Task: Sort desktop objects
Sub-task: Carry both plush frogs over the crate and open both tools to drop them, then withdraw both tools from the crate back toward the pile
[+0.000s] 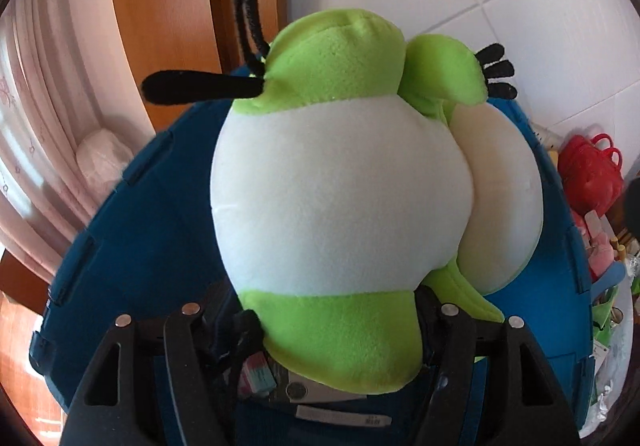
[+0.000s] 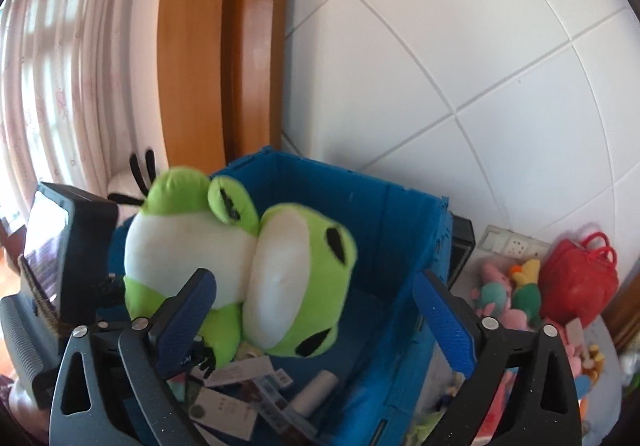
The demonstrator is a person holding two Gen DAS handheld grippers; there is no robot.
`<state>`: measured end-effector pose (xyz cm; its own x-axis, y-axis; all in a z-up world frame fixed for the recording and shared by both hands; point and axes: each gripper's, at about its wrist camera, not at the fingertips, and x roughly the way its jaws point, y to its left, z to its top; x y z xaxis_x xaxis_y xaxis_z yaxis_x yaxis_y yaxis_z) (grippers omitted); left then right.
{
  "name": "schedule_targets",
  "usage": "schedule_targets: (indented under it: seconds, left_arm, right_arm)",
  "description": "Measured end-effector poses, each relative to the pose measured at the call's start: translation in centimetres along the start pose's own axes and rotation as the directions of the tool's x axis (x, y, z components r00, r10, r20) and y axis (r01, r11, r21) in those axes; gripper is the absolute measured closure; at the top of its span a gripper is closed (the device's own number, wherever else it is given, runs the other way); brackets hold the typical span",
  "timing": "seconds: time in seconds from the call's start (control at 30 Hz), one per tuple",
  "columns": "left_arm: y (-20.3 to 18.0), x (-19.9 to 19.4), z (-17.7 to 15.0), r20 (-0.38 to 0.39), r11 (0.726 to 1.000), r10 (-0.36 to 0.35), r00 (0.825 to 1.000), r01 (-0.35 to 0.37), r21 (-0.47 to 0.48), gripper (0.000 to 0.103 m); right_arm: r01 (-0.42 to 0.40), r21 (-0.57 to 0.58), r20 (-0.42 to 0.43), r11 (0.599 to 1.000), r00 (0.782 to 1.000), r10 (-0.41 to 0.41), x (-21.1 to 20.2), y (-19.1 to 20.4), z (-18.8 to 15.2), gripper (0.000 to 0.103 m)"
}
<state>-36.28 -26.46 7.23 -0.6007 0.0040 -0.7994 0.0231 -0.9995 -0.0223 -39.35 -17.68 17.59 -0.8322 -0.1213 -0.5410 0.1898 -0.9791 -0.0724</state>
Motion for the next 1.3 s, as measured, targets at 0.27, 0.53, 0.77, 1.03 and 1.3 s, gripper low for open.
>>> schedule_targets:
  seconds: [0.27,0.53,0.77,1.03,1.3]
  left_arm:
    - [-0.1,1.3,-0.7,-0.127,0.995,-0.075,0.989,0.066,-0.074,0.033]
    - [7.3,3.9,3.8,-0.06,0.997,-0.056,0.997,0.052,-0.059,0.034]
    - [6.1,-1.4,1.9,0.124,0.999,-0.013,0.992,0.018,-0.037,0.033]
    - [3.8,-6.9,-1.3,0.338,1.0,-0.023,0.941,0.02,0.013,0.024]
    - [-1.1,-10.7,-4.9,0.49,0.994,-0.111,0.865,0.086,0.074,0.024]
  right_arm:
    - [0.033,0.007,-0.072,0.999,0.997,-0.032,1.4,-0.8,-1.1,0.0]
    - [0.034,0.01,-0.088,0.999,0.996,-0.033,1.1,-1.1,-1.7,0.0]
    - [0.046,0.018,-0.064,0.999,0.997,-0.045,-0.7,-1.5,-2.5,0.0]
    - [0.154,0.078,-0.014,0.985,0.988,-0.154,-5.7,-4.1,-5.2,0.0]
    - [0.233,0.143,0.035,0.962,0.97,-0.24,-11.8,-9.5,-10.1,0.0]
